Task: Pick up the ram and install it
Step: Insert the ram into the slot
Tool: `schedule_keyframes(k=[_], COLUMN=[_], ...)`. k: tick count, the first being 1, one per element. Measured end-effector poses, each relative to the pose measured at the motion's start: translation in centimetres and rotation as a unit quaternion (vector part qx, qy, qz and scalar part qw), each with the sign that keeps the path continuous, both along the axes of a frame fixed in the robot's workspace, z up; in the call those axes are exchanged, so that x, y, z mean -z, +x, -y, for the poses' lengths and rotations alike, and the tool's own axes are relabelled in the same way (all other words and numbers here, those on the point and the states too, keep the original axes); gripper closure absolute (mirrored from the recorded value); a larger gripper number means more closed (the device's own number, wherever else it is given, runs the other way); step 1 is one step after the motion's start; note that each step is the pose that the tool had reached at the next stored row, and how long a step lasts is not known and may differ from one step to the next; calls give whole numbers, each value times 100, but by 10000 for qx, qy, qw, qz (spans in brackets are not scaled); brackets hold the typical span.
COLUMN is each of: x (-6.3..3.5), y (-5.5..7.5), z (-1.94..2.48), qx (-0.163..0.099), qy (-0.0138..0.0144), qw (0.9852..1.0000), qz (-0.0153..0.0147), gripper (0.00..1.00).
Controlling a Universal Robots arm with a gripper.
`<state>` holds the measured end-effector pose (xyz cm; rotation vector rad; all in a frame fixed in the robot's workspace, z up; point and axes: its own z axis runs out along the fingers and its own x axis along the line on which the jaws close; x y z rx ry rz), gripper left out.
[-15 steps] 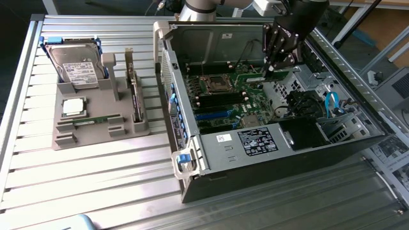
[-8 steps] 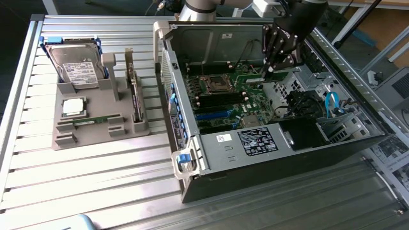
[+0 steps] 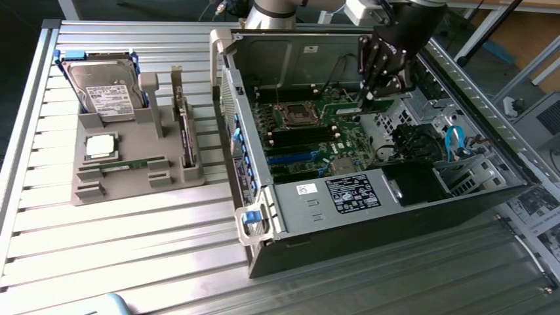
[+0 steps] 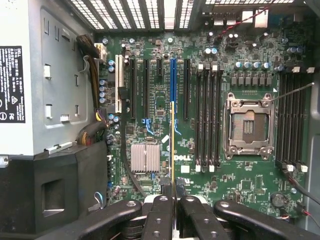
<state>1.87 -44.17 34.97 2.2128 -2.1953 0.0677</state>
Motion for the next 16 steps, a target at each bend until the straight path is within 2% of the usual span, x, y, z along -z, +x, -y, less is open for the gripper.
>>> schedule_keyframes(k=[16], x=[52], y=[-6], z=[0], qx=[0], qy=[0], qw=[10000], qz=[0], gripper=[88])
